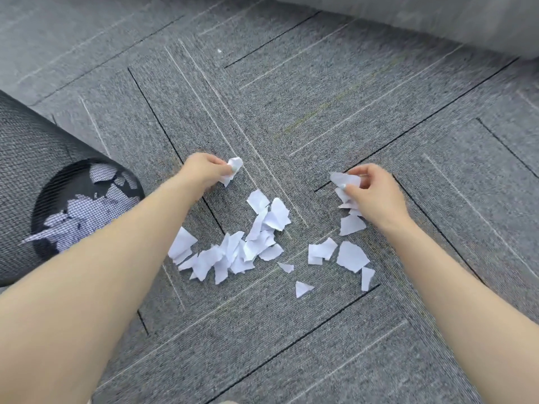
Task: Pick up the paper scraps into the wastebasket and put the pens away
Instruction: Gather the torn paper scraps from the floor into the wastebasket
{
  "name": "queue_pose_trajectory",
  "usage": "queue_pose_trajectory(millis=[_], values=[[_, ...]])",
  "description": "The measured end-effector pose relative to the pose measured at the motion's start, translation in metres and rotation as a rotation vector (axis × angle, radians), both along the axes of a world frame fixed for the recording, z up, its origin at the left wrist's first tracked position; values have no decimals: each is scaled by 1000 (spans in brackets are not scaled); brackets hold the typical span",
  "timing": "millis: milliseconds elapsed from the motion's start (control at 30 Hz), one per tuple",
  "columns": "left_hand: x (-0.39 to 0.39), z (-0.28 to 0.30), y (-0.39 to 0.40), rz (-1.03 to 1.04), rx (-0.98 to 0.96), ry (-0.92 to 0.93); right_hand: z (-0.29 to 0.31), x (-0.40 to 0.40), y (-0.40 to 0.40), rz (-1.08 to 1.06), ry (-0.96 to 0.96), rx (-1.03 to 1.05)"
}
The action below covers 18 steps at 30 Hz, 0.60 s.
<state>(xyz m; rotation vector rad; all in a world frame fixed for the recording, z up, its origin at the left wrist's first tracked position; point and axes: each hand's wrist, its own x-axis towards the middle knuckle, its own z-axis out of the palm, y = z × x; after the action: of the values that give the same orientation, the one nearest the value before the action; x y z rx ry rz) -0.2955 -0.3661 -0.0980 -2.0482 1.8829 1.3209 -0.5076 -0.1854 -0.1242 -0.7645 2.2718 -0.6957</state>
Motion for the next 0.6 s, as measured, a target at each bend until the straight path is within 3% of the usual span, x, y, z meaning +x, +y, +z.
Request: queue_pose_trajectory(millis=[133, 267, 333, 467, 533, 600], values=[[-3, -8, 9, -198, -183, -218, -2, 5, 3, 113, 219, 116], [-5, -9, 14, -190, -270, -229, -1, 5, 6, 169, 290, 87], [-7, -7, 17, -134, -226, -224, 4, 6, 10, 82, 195, -3], [-8, -5, 25, -35, -154, -151, 16, -4, 22, -284, -105, -211], [-12, 1, 29, 101, -42, 35, 21, -5, 31, -301, -236, -142], [-19, 13, 35, 199, 137, 209, 18, 1, 41, -179, -261, 12]])
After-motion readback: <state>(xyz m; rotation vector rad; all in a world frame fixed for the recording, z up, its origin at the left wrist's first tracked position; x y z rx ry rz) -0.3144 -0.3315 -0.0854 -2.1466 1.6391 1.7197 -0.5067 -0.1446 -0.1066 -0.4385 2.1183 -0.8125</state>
